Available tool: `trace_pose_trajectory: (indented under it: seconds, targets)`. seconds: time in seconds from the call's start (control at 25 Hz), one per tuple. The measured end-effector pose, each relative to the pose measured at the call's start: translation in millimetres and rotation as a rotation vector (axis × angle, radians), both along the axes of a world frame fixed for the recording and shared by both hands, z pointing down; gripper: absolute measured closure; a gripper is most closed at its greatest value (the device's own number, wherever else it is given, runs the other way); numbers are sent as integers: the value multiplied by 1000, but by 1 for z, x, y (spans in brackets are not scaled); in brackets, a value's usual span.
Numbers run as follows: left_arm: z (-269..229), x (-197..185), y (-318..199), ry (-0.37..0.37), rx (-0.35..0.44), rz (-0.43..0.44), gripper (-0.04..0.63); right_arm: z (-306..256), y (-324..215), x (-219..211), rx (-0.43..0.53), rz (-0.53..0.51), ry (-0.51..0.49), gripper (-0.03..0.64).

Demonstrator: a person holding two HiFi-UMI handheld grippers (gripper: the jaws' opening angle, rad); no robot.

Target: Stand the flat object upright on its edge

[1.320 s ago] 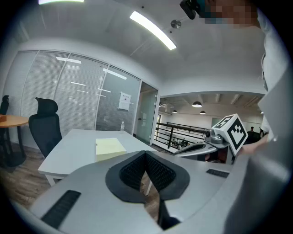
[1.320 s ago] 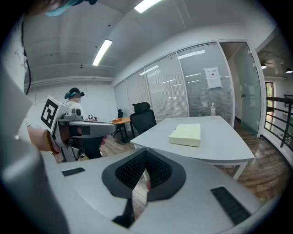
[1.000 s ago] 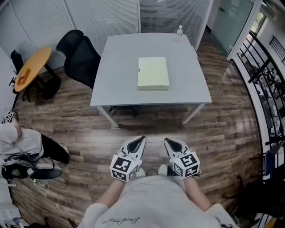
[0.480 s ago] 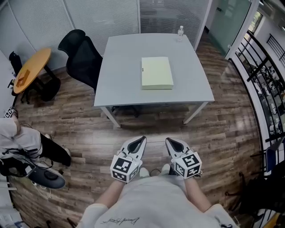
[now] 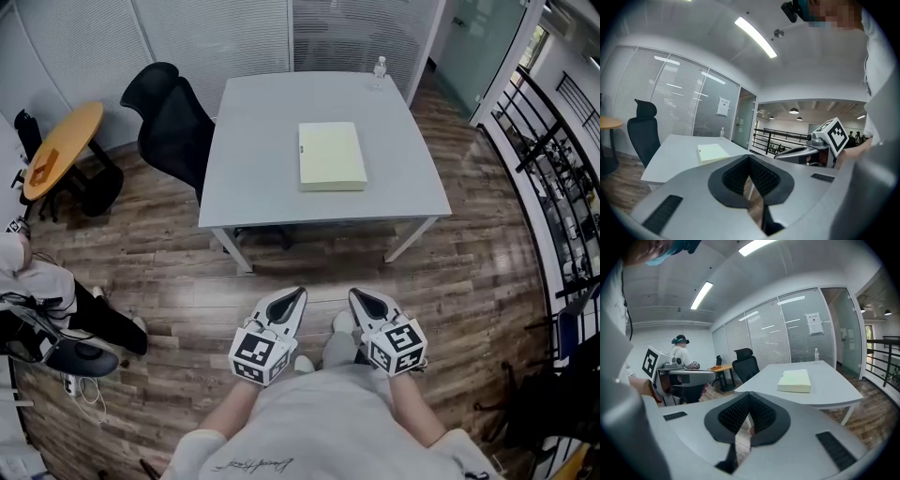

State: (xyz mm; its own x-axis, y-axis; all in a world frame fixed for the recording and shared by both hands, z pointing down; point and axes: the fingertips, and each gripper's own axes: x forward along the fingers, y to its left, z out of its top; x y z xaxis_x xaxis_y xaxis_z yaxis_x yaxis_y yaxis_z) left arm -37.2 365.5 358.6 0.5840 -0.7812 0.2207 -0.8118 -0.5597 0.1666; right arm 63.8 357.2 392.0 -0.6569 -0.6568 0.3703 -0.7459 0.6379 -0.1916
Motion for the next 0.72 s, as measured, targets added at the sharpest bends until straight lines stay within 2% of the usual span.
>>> trace_pose_trajectory:
  seconds: [0.44,0.72]
  targets:
    - [0,1,-31,2,31,16,584,4,-38,-8,11,-14,-4,592]
    - [13,-4,-77,4,19,-2,584,14,-85,-15,17,-36,-26,592]
